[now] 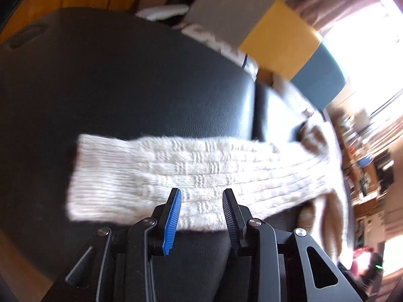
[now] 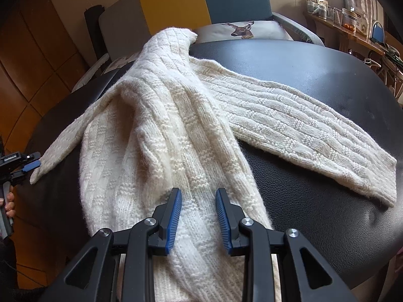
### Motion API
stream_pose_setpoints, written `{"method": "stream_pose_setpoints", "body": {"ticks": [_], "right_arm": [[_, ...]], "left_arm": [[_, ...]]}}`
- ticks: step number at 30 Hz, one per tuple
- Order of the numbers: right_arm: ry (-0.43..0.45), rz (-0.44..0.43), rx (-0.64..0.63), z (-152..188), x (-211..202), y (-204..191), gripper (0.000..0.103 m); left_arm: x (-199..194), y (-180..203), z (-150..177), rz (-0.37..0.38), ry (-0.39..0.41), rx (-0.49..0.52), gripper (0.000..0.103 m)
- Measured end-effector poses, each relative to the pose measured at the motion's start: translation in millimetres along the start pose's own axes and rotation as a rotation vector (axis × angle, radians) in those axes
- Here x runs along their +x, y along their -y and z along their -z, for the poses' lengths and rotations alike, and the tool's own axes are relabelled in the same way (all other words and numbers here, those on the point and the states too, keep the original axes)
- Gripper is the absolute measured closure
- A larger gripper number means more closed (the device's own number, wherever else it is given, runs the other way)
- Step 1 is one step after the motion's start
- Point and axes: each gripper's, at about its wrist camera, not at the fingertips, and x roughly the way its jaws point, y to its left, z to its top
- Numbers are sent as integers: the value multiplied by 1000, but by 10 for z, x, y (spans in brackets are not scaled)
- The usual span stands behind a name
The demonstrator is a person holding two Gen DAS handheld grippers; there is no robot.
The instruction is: Fold clothes
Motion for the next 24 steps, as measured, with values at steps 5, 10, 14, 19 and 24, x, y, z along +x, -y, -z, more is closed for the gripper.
{"method": "stream_pose_setpoints", "body": {"ticks": [5, 10, 14, 19, 24], "right_arm": [[57, -50, -48, -124, -166, -43, 75], [77, -171, -17, -525, -240, 16, 75], [9, -128, -41, -699, -64, -31, 75], [-74, -168, -44, -622, 167, -18, 75], [-83, -263, 20, -501, 247, 24, 75]], "left_arm": [[141, -26, -58, -102, -2, 24, 79], [189, -138, -122, -88, -18, -22, 85], [207, -233, -217, -80, -31, -44, 89], [126, -154, -376, -124, -23, -61, 90], [-171, 568, -157, 220, -40, -11, 88]]}}
